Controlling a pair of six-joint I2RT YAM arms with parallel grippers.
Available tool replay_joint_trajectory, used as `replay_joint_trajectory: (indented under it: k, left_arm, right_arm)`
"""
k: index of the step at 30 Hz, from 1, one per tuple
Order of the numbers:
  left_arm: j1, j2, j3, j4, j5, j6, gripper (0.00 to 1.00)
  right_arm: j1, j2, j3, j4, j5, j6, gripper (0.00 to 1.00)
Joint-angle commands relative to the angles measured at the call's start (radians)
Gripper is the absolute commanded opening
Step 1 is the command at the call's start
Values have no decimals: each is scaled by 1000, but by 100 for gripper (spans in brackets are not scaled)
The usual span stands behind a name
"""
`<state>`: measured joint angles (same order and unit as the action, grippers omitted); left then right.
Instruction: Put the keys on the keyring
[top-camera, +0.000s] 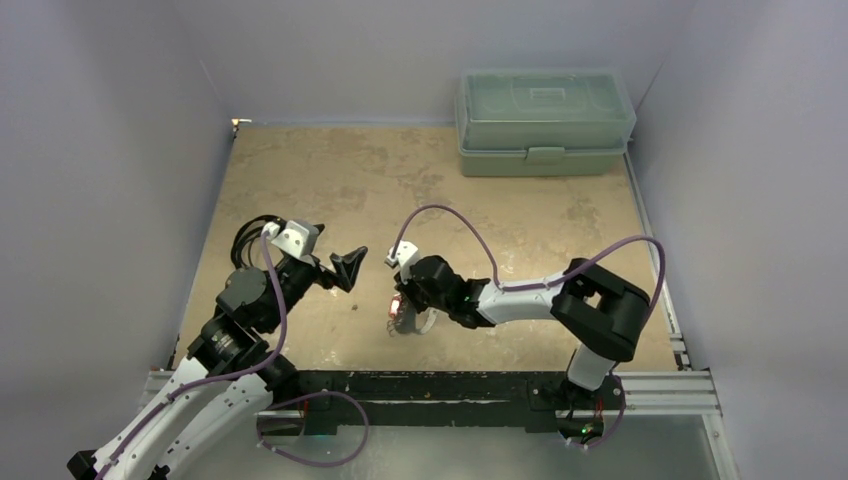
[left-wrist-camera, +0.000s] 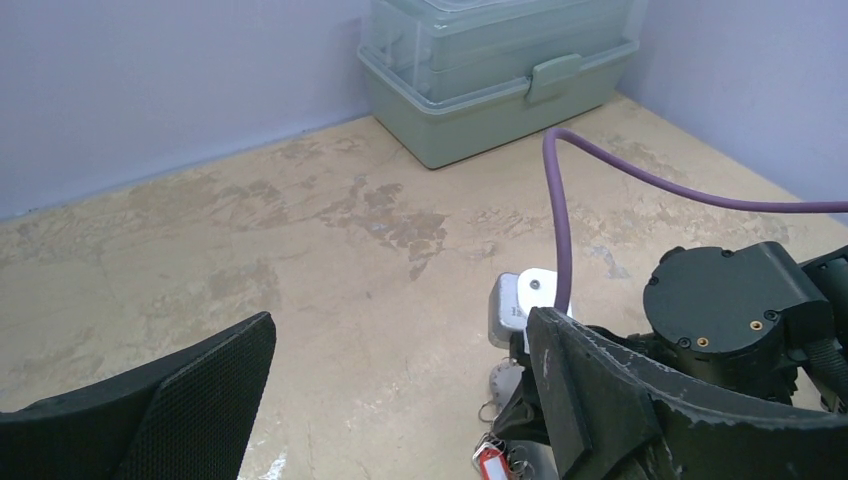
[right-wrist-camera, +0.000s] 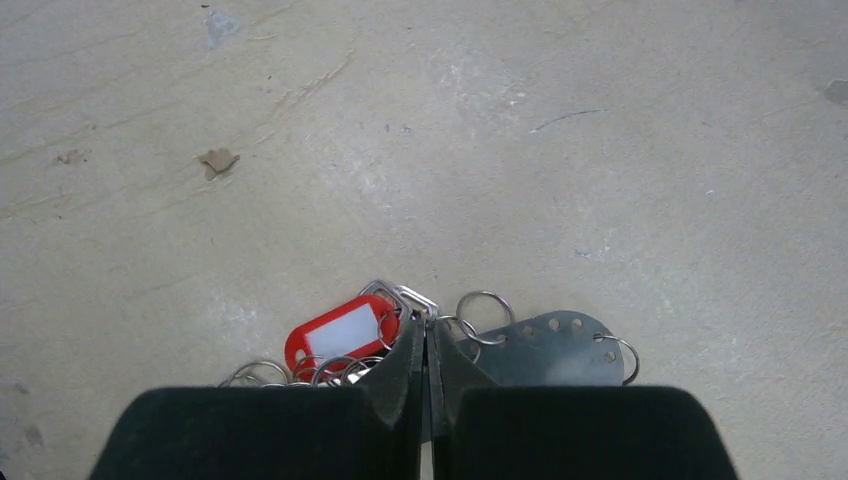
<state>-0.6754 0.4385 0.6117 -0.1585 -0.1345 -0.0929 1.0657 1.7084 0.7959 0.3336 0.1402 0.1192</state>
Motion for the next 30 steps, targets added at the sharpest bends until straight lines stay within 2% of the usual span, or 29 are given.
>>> replay_joint_trajectory:
  k: [1,3,5,7,12,15,17,26,30]
  left_arm:
    - [2,5,39,7,-2,5,95]
    - [2,6,39,7,-2,5,95]
    - [2,6,39,5,-5,5,95]
    - [2,9,39,6,-8,5,95]
    - [2,15,37,6,-33,4,95]
    - [2,26,34,2,-70,1,96]
    - [2,31,34,-1,-89,1,96]
    - [8,56,34,-16,-189,-8,98]
    - [22,64,36,-23,-212,-14,99]
  right_arm:
    - [-4,-56,-23,20,41,62,8]
    - [-4,-64,-13,-6,47,73,29]
    - [-4,-87,-12,-10,52,79,45]
    - [-4,-123,-16,-12,64,90,58]
    - [-4,-223,-42,-21,120,119,67]
    - [-4,-309,-71,-16,182,136,95]
    - [-4,-373,-86,-18,225,141,99]
    - [-4,-692,-114,-71,500,159,99]
    - [-4,-817,-110,-121,569,184,99]
